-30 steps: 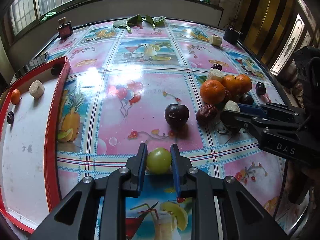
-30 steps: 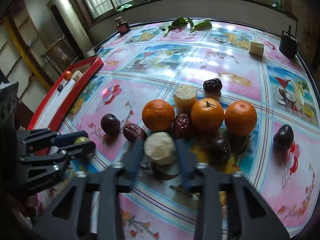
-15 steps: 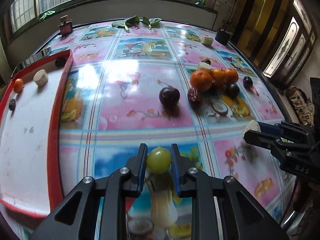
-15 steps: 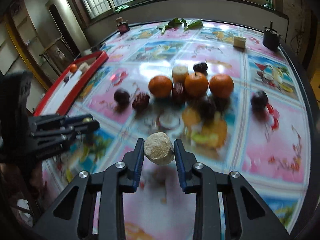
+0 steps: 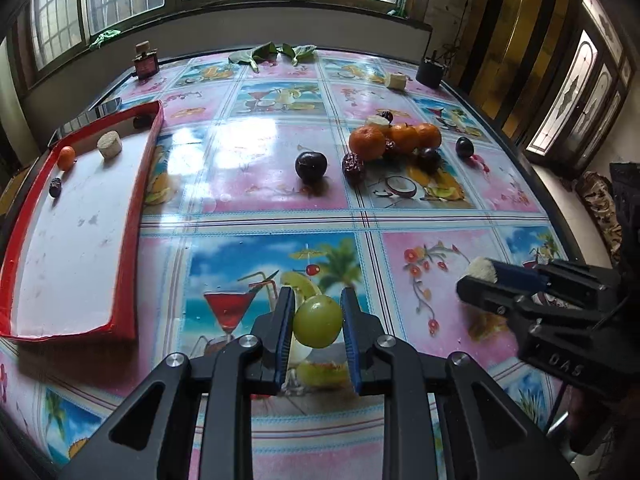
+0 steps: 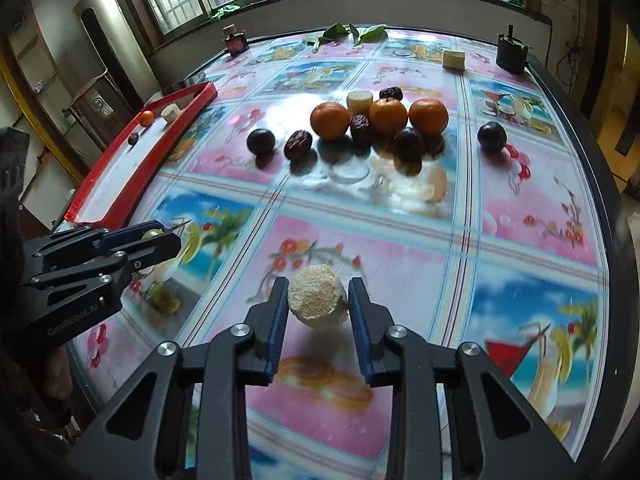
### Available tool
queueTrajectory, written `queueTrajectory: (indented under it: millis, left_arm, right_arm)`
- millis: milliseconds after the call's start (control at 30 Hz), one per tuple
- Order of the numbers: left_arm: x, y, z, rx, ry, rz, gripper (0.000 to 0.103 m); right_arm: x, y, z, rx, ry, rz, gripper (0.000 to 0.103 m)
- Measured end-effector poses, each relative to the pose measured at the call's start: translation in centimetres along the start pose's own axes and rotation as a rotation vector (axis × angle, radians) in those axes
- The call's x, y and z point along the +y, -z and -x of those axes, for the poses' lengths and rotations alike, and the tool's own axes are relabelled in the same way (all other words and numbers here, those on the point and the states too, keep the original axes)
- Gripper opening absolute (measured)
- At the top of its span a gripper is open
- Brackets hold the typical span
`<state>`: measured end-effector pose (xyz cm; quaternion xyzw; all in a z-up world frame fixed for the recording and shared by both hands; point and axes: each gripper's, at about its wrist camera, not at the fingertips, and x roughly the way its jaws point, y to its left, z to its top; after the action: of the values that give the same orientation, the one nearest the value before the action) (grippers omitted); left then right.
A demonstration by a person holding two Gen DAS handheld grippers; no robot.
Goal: Organize fruits
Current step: 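Carry the green fruit and rice cake into the tray and open both grippers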
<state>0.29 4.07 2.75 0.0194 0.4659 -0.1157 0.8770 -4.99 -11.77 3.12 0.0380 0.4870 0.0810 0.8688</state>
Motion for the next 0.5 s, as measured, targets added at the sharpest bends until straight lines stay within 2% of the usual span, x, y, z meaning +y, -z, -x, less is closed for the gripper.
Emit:
queueTrajectory:
  millis: [233, 500]
  left_arm:
    - [1.7, -0.2, 2.0, -0.045, -0.010, 0.016, 0.023]
    - [6.7, -1.2, 3.6, -0.080, -0.051, 0.091, 0.022]
  right_arm:
    - [3.2, -0.5, -0.4, 0.012, -0.006, 0.022, 0.032]
    - [9.0, -3.9, -1.6, -0.008, -0.049, 0.103, 0.032]
